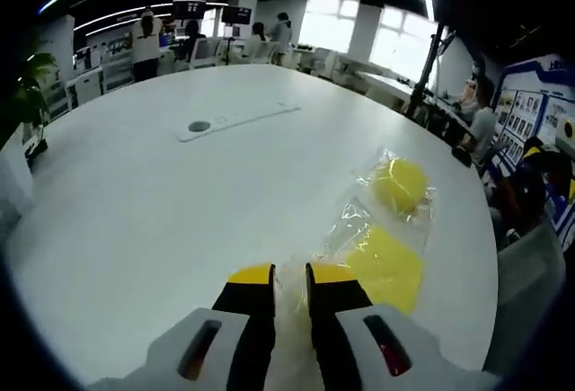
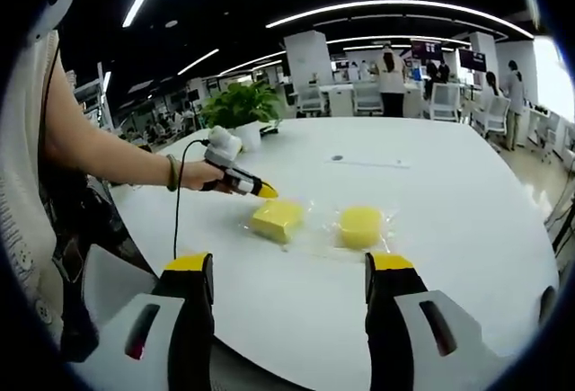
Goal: Compare the silicone blocks by pressing each to a similar depth, holding the contact briefly, and releasing to observe deformation and rebound differences across the visible hardness samples.
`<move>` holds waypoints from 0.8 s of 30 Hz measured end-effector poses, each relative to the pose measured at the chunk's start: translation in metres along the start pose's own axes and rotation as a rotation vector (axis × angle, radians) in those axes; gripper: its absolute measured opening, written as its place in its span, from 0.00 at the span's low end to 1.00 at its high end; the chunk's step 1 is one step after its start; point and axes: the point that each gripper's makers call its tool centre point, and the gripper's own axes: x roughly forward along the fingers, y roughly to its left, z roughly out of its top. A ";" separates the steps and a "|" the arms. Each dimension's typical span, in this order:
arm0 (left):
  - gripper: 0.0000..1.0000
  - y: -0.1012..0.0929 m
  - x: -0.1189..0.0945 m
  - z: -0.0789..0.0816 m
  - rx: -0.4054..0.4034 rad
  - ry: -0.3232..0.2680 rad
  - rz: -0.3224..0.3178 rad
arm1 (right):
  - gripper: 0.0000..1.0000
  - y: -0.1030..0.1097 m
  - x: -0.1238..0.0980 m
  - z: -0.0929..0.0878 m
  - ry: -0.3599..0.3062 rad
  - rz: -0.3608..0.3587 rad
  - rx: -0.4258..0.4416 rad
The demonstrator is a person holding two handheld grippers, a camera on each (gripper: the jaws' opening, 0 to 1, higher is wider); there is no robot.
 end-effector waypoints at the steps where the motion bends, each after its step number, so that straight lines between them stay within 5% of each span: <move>1: 0.16 0.001 -0.003 0.002 -0.001 -0.008 0.011 | 0.64 0.001 0.000 0.000 -0.003 0.004 0.001; 13: 0.40 0.011 -0.033 0.022 0.006 -0.091 0.110 | 0.63 0.004 0.002 0.007 -0.023 0.037 -0.013; 24: 0.43 -0.023 -0.067 0.021 -0.010 -0.143 0.104 | 0.63 0.010 -0.002 0.012 -0.051 0.069 -0.033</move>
